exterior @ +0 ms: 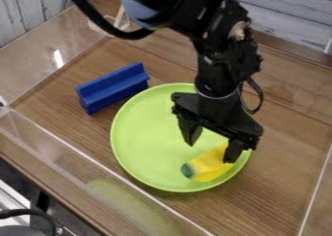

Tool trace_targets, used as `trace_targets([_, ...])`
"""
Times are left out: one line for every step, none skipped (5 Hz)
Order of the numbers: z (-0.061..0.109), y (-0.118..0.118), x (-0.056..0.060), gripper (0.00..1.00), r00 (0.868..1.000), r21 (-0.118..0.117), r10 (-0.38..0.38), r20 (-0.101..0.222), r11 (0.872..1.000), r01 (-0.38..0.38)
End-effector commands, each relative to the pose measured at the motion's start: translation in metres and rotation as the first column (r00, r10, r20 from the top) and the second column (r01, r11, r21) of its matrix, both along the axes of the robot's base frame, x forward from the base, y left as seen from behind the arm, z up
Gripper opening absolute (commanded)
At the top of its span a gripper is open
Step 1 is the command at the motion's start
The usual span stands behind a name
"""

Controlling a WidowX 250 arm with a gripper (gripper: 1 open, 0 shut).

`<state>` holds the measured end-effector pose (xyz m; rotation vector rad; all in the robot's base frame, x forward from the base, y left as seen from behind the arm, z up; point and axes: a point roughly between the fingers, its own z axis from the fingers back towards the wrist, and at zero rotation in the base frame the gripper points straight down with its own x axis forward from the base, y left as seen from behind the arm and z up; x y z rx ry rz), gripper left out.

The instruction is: Remove the banana from inside the green plate and put it on the table

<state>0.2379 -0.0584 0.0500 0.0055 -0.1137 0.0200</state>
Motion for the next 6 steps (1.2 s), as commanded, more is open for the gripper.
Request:
trace_targets([-0.0018, 0.0003, 0.0022, 1.00, 1.000, -0.008, 0.010, 0.022, 1.000, -0.010])
trace_targets([-0.0077, 0.0004, 0.0014, 1.00, 1.000, -0.011, 0.017, 0.022, 1.000, -0.017])
trace_targets([-0.0113, 0.0012, 0.0011, 0.00, 0.999, -0.012, 0.024, 0.022, 1.000, -0.024])
trace_targets([-0.0092, 0.0028, 0.0007, 0.00, 0.999, -0.007, 0.028, 0.019, 1.000, -0.028])
trace_targets([-0.0055, 0.0048, -0.0004, 0.00, 0.999, 0.001, 0.032, 0.012, 0.999, -0.032])
trace_targets([-0.0023, 0.0068, -0.0013, 0.00, 0.999, 0.007, 0.038, 0.006, 0.999, -0.038])
